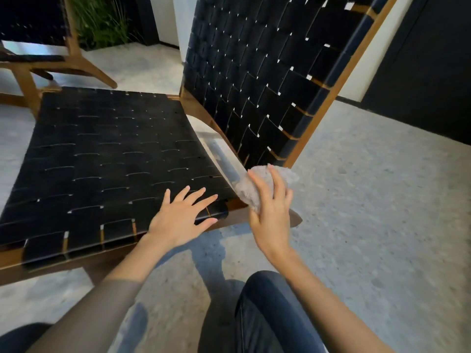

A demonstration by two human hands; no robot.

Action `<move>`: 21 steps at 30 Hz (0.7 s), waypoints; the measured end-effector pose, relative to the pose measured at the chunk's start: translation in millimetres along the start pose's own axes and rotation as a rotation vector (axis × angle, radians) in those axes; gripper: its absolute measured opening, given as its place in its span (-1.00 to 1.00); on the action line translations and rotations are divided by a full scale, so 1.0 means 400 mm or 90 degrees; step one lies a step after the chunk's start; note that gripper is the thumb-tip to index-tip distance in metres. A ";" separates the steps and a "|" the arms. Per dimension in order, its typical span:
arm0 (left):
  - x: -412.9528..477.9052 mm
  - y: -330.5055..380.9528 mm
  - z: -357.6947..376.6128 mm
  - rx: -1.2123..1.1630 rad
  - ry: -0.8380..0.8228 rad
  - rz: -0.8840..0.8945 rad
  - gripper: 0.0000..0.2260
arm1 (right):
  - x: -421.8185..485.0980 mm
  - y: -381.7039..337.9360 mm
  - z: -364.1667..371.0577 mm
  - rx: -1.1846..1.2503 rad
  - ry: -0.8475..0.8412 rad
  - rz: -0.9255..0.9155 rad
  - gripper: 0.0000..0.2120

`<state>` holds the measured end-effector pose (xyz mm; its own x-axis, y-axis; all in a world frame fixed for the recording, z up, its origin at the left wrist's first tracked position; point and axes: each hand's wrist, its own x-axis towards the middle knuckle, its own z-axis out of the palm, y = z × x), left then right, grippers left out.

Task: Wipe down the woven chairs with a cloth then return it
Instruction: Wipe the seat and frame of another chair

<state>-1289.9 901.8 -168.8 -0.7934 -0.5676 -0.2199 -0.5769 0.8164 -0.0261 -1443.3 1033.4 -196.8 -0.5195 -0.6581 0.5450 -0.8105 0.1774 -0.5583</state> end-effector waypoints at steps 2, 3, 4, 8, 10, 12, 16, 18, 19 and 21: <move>0.002 0.000 -0.001 -0.003 0.001 0.002 -0.45 | 0.042 -0.002 -0.003 -0.131 -0.035 -0.020 -0.27; 0.002 0.000 -0.001 -0.004 0.003 0.001 -0.45 | 0.046 0.003 0.004 -0.191 -0.065 -0.025 -0.26; 0.002 -0.001 -0.002 -0.005 0.004 -0.001 -0.45 | 0.038 0.013 0.018 -0.245 -0.085 -0.040 -0.24; 0.001 0.000 0.004 -0.007 0.015 -0.006 -0.45 | -0.040 0.028 0.098 -0.250 -0.164 -0.009 -0.26; 0.002 0.000 0.007 -0.014 0.023 -0.012 -0.45 | -0.040 0.005 0.117 -0.197 -0.177 0.050 -0.33; 0.003 0.001 0.006 -0.023 0.018 -0.015 -0.45 | -0.033 -0.016 0.118 -0.140 -0.203 0.092 -0.43; 0.000 0.003 0.001 -0.025 0.010 -0.015 -0.44 | -0.010 -0.021 0.055 0.066 -0.317 0.107 -0.52; -0.005 0.004 0.002 -0.020 0.005 -0.014 -0.44 | -0.001 -0.003 0.003 0.115 -0.353 0.066 -0.54; -0.006 0.005 0.002 -0.017 0.004 -0.012 -0.44 | -0.003 0.010 -0.017 0.099 -0.347 0.028 -0.53; -0.006 0.005 0.001 -0.012 0.006 -0.010 -0.44 | -0.021 0.031 -0.038 0.043 -0.287 -0.023 -0.47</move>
<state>-1289.1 905.0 -168.8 -0.7858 -0.5818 -0.2101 -0.5931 0.8050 -0.0108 -1452.9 1052.1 -198.8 -0.3093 -0.9185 0.2464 -0.7984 0.1100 -0.5920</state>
